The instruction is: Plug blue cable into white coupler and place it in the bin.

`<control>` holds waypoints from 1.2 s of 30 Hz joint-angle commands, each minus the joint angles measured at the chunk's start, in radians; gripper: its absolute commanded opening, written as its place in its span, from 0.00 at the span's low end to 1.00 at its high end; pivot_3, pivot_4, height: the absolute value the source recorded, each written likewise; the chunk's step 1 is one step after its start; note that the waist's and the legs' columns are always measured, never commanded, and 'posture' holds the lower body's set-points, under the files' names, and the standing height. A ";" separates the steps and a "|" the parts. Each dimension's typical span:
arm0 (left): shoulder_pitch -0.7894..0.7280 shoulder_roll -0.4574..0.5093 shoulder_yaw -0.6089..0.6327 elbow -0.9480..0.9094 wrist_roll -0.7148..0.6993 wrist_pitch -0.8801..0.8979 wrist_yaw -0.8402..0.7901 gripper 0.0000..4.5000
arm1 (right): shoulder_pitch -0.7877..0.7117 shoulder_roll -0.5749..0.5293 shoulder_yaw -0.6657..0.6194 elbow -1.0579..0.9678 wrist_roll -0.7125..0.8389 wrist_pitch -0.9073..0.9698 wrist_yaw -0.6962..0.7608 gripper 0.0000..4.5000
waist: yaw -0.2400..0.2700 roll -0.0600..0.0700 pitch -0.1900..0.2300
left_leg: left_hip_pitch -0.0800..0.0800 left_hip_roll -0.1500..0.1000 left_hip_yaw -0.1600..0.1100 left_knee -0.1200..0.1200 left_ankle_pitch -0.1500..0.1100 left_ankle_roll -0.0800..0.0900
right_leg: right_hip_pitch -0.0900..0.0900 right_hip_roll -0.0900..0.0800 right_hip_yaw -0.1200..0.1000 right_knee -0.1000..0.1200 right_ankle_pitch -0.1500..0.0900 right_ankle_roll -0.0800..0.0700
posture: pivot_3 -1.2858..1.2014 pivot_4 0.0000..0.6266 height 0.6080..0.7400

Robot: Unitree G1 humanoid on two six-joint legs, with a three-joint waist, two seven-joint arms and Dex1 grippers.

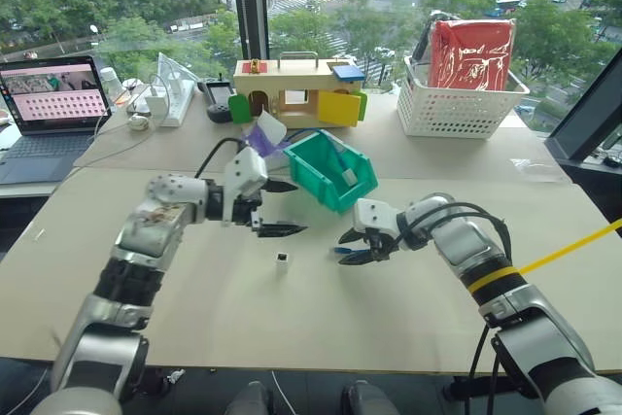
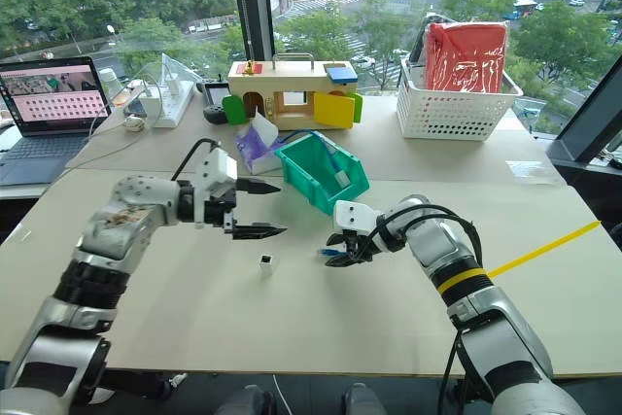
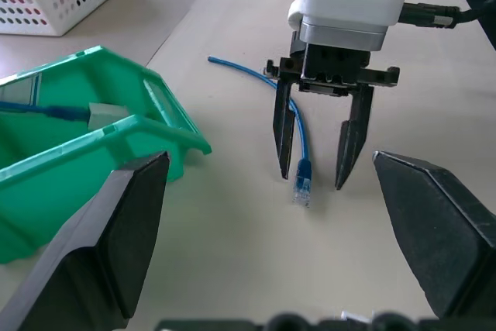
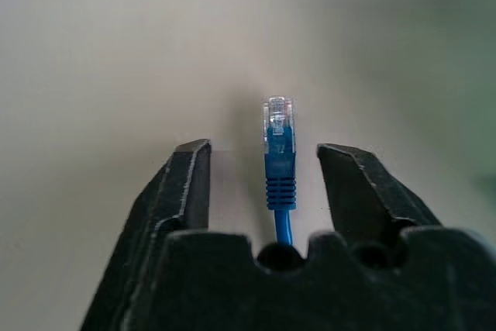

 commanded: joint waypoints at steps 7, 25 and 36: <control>-0.103 -0.099 -0.179 0.121 0.147 -0.080 -0.058 1.00 | 0.093 -0.197 -0.220 -0.419 0.142 0.312 -0.022 0.98 | 0.000 0.000 0.000 | -0.001 0.000 -0.001 -0.001 0.000 0.000 | -0.001 0.000 0.000 -0.001 0.000 0.000 | 0.52 0.24 0.92; -0.214 -0.260 -0.292 0.517 0.360 -0.203 -0.062 0.89 | 0.416 -0.392 -0.571 -0.864 0.320 0.686 -0.264 1.00 | 0.005 -0.001 0.001 | -0.002 -0.003 -0.006 0.000 0.000 0.000 | 0.000 -0.001 0.000 -0.002 -0.001 0.001 | 0.52 0.24 0.92; -0.197 -0.294 -0.267 0.527 0.354 -0.189 -0.079 0.09 | 0.496 -0.390 -0.600 -0.904 0.413 0.774 -0.330 1.00 | 0.008 -0.001 0.001 | -0.002 -0.004 -0.011 0.000 0.000 0.001 | 0.004 -0.001 -0.002 -0.003 -0.002 0.002 | 0.52 0.24 0.92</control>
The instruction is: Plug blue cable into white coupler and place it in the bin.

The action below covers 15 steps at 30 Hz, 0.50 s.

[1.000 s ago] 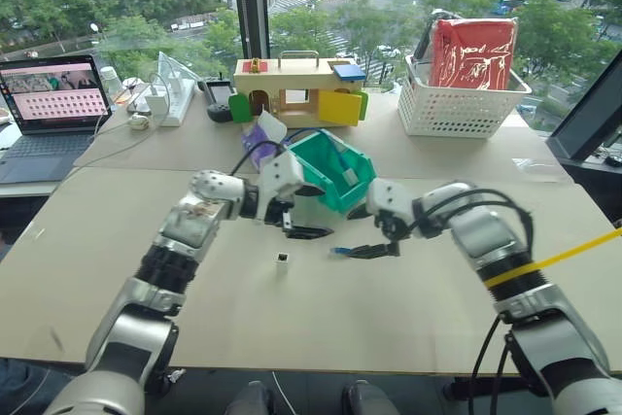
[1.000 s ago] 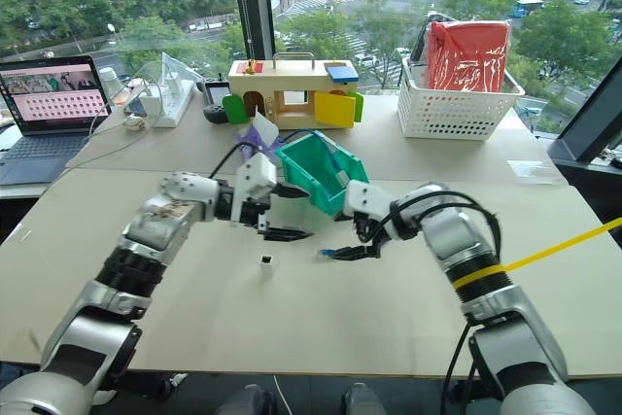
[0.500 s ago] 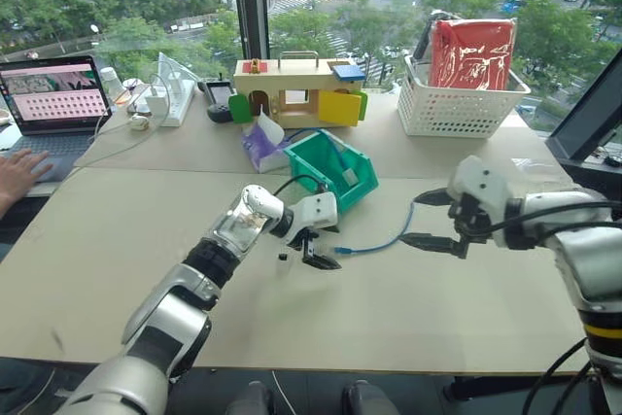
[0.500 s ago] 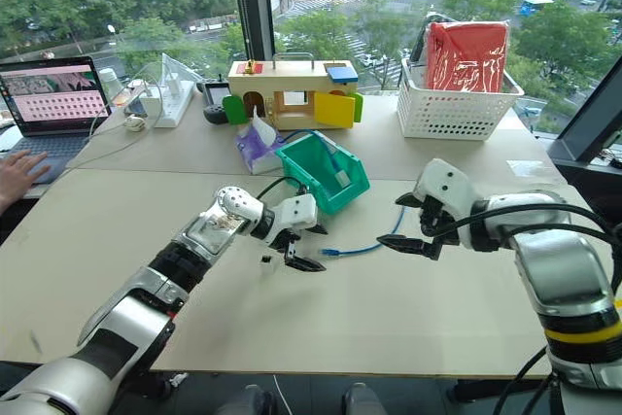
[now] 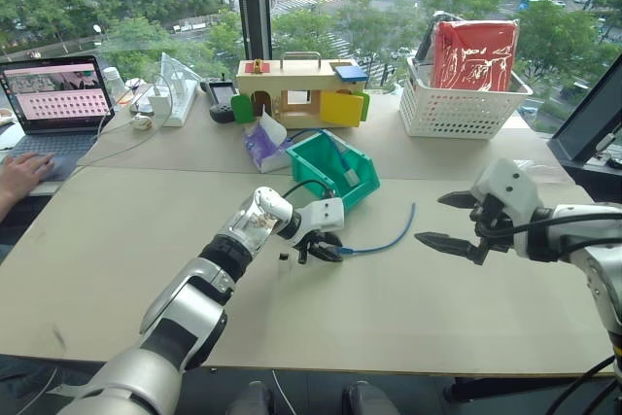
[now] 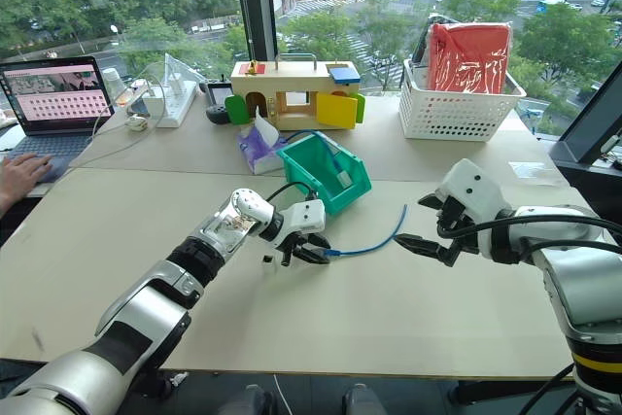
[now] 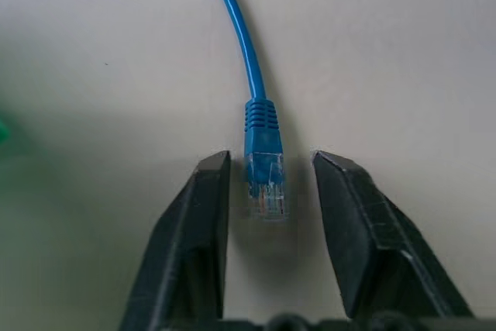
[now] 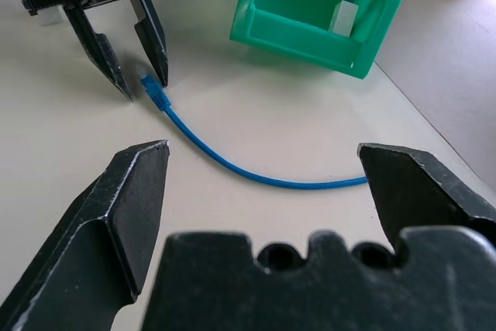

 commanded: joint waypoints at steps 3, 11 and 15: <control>0.030 -0.028 0.061 -0.116 -0.068 0.043 -0.030 0.02 | 0.142 0.059 -0.123 -0.063 0.127 0.160 -0.064 1.00 | 0.002 0.000 0.000 | -0.001 -0.001 -0.002 0.000 0.000 0.000 | 0.000 0.000 -0.001 0.000 0.000 0.000 | 0.52 0.24 0.92; 0.169 -0.110 0.192 -0.453 -0.237 0.375 0.106 0.02 | 0.193 0.462 -0.532 -0.277 0.453 0.684 -0.227 1.00 | 0.004 0.001 0.000 | -0.005 -0.002 -0.010 0.002 0.000 0.000 | 0.000 0.000 -0.002 0.001 0.000 0.001 | 0.52 0.24 0.92; 0.220 -0.123 0.184 -0.595 -0.288 0.510 0.151 0.02 | 0.237 0.660 -0.637 -0.288 0.591 0.722 -0.337 1.00 | 0.002 0.002 -0.001 | -0.004 -0.002 -0.012 0.002 0.001 0.001 | 0.002 0.001 -0.002 0.001 -0.001 0.001 | 0.52 0.24 0.92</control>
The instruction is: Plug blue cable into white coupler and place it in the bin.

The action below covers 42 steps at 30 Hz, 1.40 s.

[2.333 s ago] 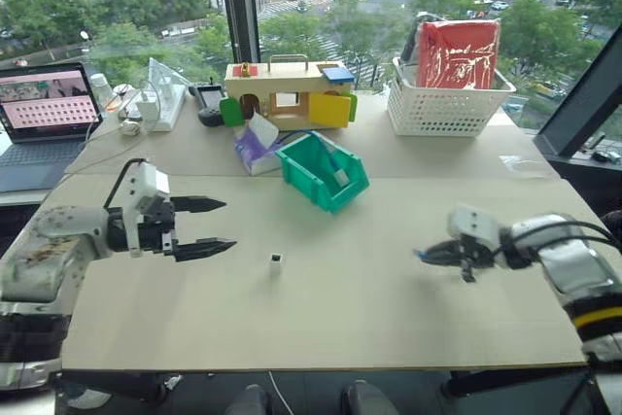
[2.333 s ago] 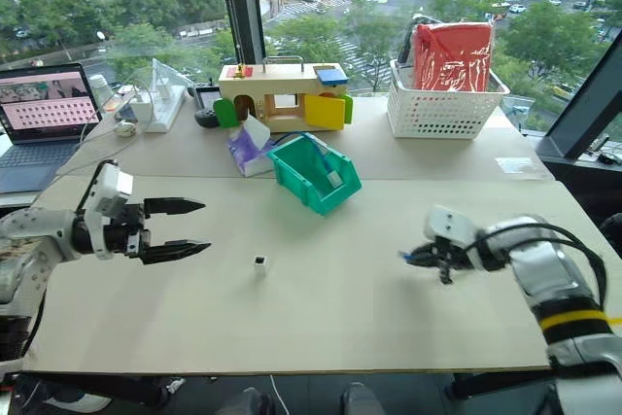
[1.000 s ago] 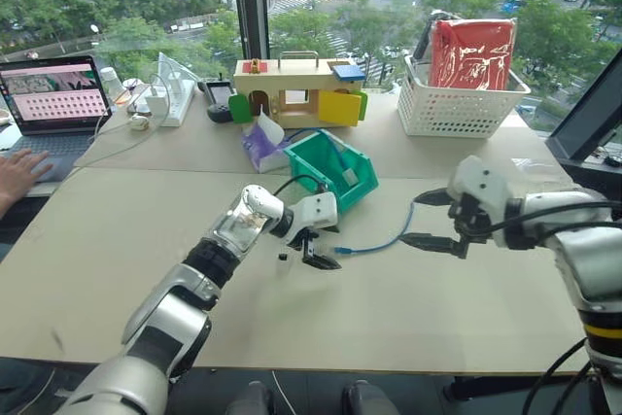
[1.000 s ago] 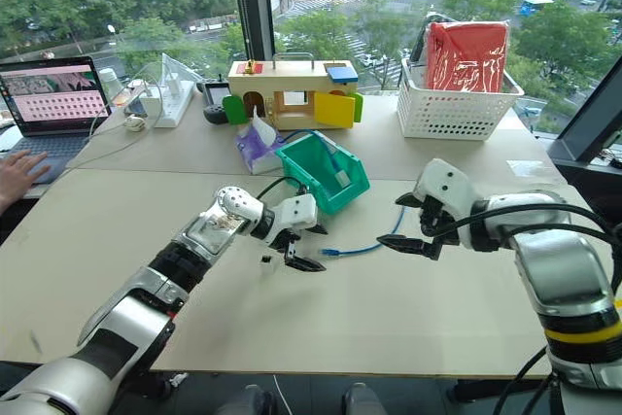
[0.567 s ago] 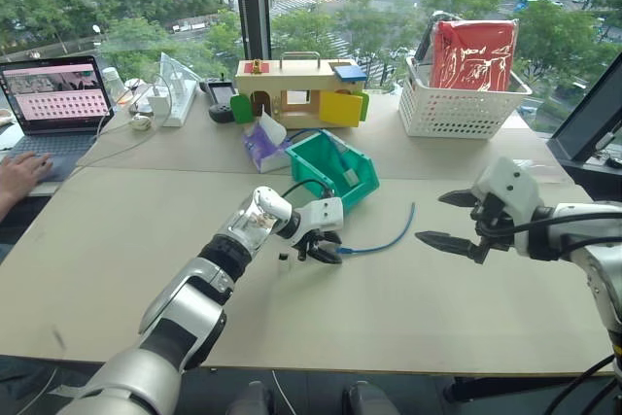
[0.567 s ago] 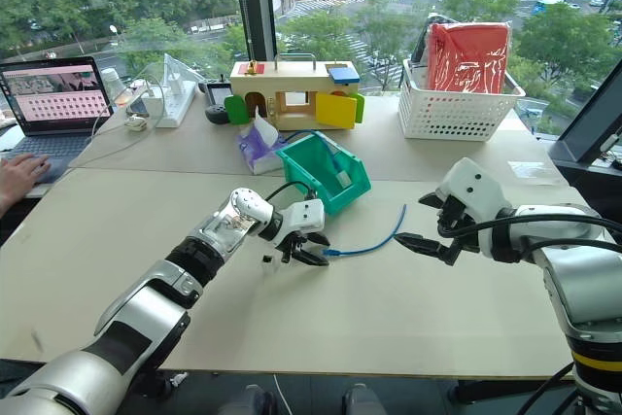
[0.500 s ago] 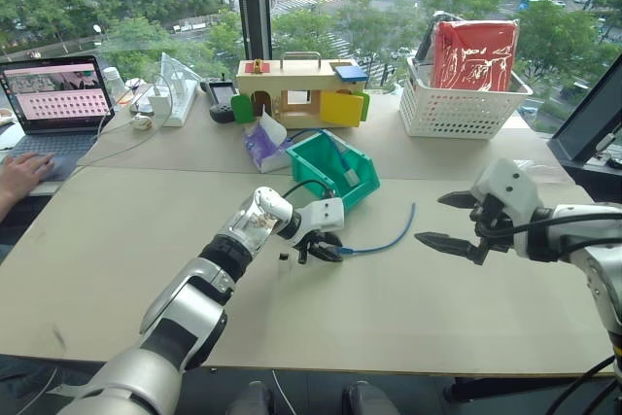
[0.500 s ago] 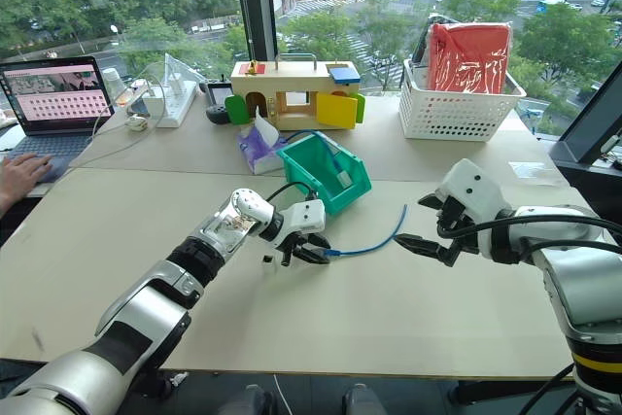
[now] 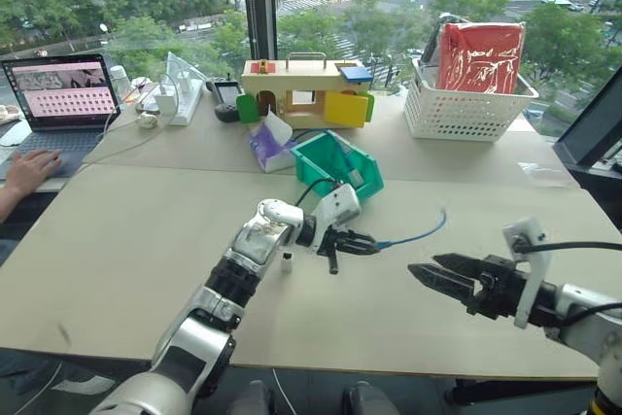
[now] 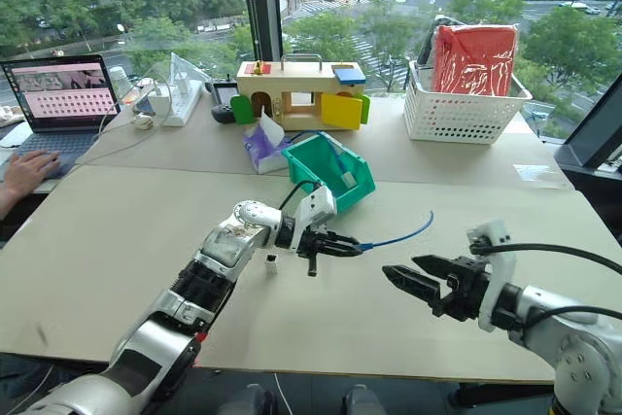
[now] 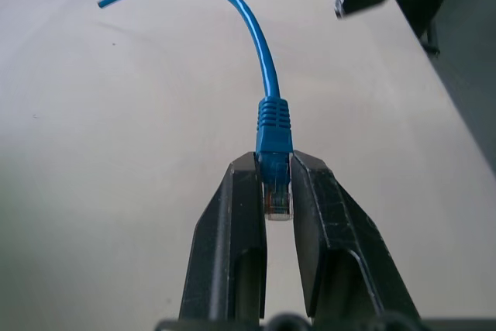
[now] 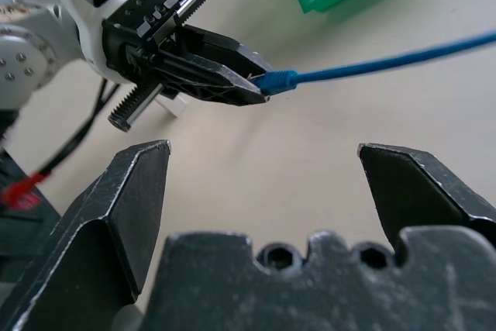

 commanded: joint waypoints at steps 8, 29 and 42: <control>0.057 0.032 -0.054 -0.253 -0.049 0.173 0.104 0.02 | 0.090 0.459 -0.082 -0.084 0.255 0.014 -0.395 1.00 | -0.017 0.004 -0.001 | 0.000 -0.001 -0.003 -0.001 0.000 0.000 | 0.000 0.000 0.001 0.000 0.000 0.000 | 0.52 0.24 0.92; 0.061 0.066 -0.080 -0.306 -0.120 0.235 0.165 0.02 | 0.249 0.382 0.308 0.066 0.717 -0.582 -0.989 1.00 | -0.021 0.005 -0.002 | 0.000 -0.002 -0.010 -0.003 0.001 0.000 | 0.000 -0.001 0.001 -0.002 -0.005 0.006 | 0.52 0.24 0.92; 0.058 0.083 -0.099 -0.312 -0.138 0.240 0.172 0.02 | 0.305 0.237 0.448 0.057 0.776 -0.811 -1.019 0.89 | -0.019 0.005 -0.002 | -0.003 -0.004 -0.014 -0.003 0.001 0.001 | 0.002 0.000 0.002 -0.009 -0.005 0.007 | 0.52 0.24 0.92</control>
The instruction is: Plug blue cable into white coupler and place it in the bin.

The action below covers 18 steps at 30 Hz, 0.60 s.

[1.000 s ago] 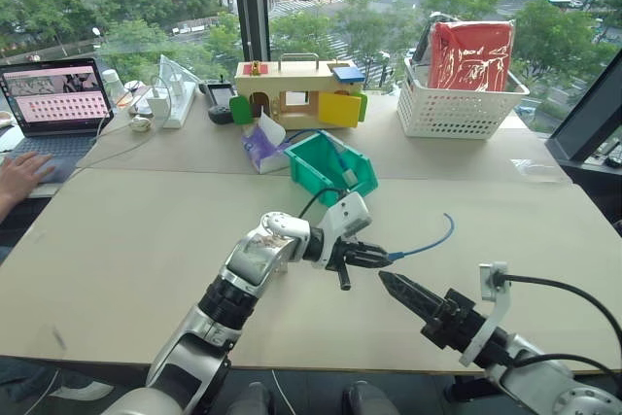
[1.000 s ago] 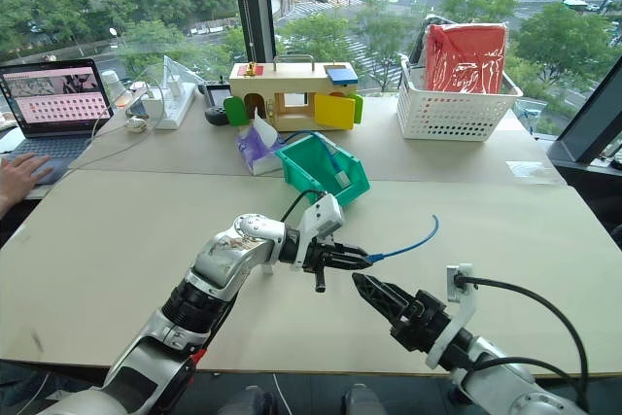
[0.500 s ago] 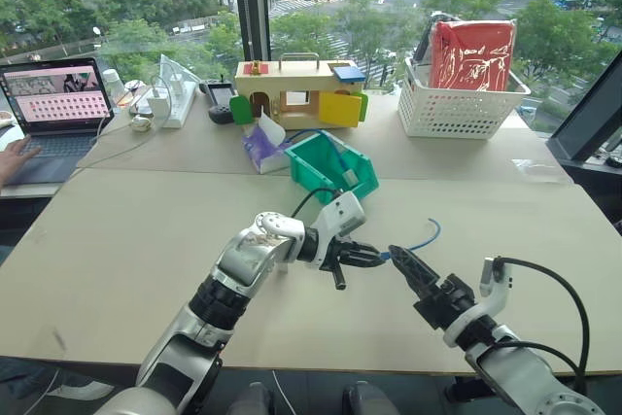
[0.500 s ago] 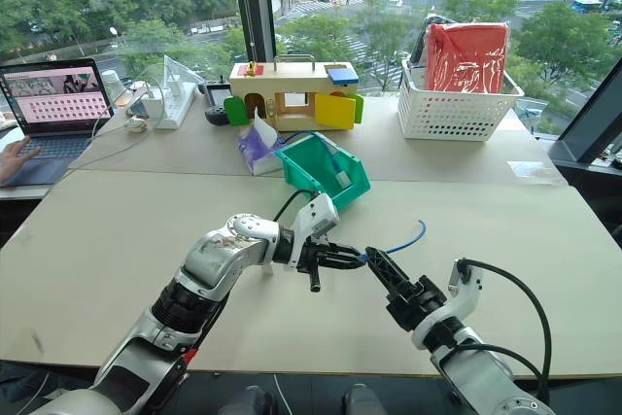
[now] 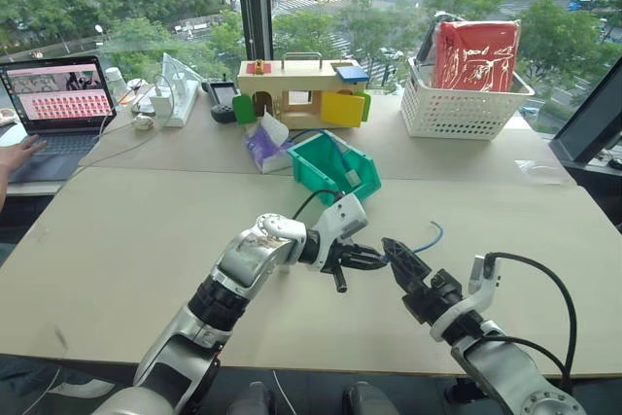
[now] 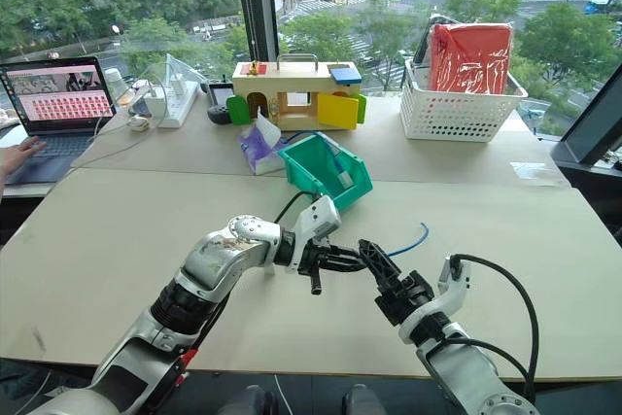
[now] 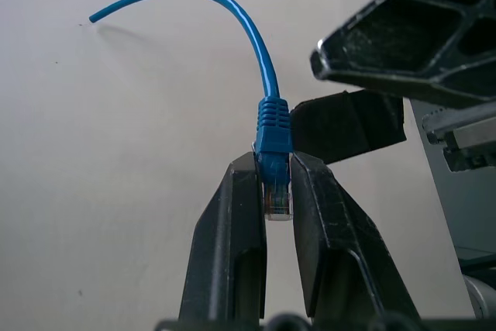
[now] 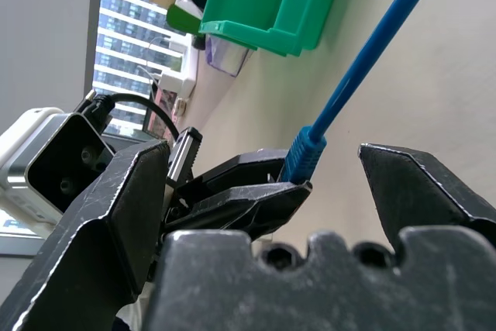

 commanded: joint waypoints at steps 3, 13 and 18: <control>-0.008 -0.003 -0.004 -0.038 -0.024 0.004 -0.002 0.02 | 0.015 -0.044 0.050 -0.032 0.046 -0.091 -0.002 0.68 | 0.001 0.000 0.000 | -0.001 -0.002 -0.001 0.000 0.000 0.000 | 0.000 -0.001 0.000 0.000 0.000 0.000 | 0.52 0.24 0.92; -0.015 0.004 -0.008 -0.029 -0.025 -0.010 0.001 0.02 | 0.026 -0.099 0.111 -0.034 0.059 -0.172 -0.001 0.01 | 0.003 0.000 0.000 | -0.001 -0.004 -0.003 0.000 0.001 0.002 | 0.001 -0.002 0.001 -0.001 0.000 0.000 | 0.52 0.24 0.92; -0.021 0.018 -0.012 -0.012 -0.006 -0.033 0.011 0.02 | 0.031 -0.109 0.120 -0.038 0.048 -0.216 0.005 0.01 | 0.003 0.000 0.000 | -0.001 -0.004 -0.003 0.000 0.001 0.002 | 0.001 -0.002 0.001 -0.001 0.000 0.000 | 0.52 0.24 0.92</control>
